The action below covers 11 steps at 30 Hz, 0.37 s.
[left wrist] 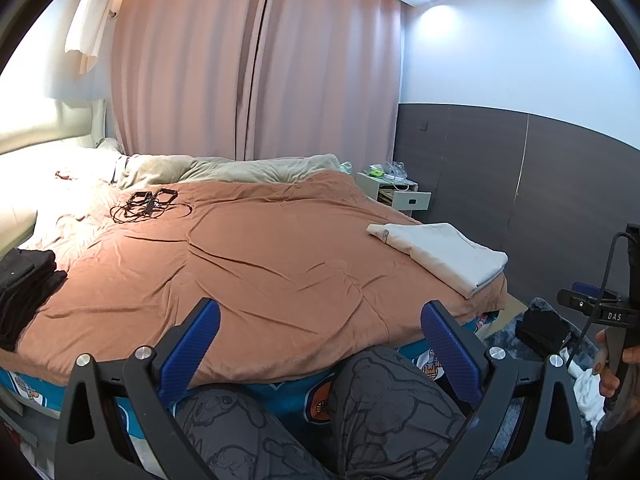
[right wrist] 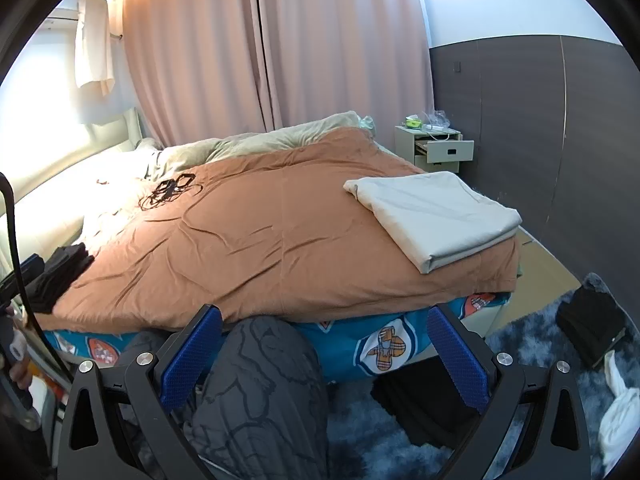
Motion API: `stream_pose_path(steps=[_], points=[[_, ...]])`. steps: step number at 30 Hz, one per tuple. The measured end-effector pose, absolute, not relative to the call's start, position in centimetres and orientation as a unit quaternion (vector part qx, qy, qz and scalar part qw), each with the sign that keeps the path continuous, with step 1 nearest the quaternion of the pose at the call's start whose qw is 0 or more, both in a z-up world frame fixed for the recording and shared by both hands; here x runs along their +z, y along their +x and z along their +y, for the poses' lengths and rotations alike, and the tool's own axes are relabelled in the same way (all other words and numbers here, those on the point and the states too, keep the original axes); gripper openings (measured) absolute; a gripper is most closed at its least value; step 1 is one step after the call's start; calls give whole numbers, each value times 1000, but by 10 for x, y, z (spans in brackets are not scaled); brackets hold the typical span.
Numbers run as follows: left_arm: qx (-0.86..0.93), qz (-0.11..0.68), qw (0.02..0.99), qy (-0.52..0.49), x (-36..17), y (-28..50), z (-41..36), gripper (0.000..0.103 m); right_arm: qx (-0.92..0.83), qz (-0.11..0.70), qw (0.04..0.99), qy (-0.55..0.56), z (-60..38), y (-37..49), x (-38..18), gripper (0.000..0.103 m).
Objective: Fold large clothes
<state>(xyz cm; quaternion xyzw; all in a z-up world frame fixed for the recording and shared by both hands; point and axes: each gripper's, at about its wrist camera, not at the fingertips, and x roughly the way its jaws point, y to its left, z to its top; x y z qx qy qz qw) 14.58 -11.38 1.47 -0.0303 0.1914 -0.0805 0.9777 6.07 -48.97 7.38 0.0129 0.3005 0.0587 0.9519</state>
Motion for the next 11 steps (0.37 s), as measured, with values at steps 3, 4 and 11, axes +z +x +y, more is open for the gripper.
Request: stream_pose_path(steps=[3,4,11], points=[[-83,192,978,-22,13,145,-116,102,58,302,951,12,-490,63,73,103],[-83,193,978,-21,13,146,-116,102,58,302,951,12,-490,63,72,103],[-82,193,978,-18,13,146,-116,102,58,302,951,12,-491,62,71,103]])
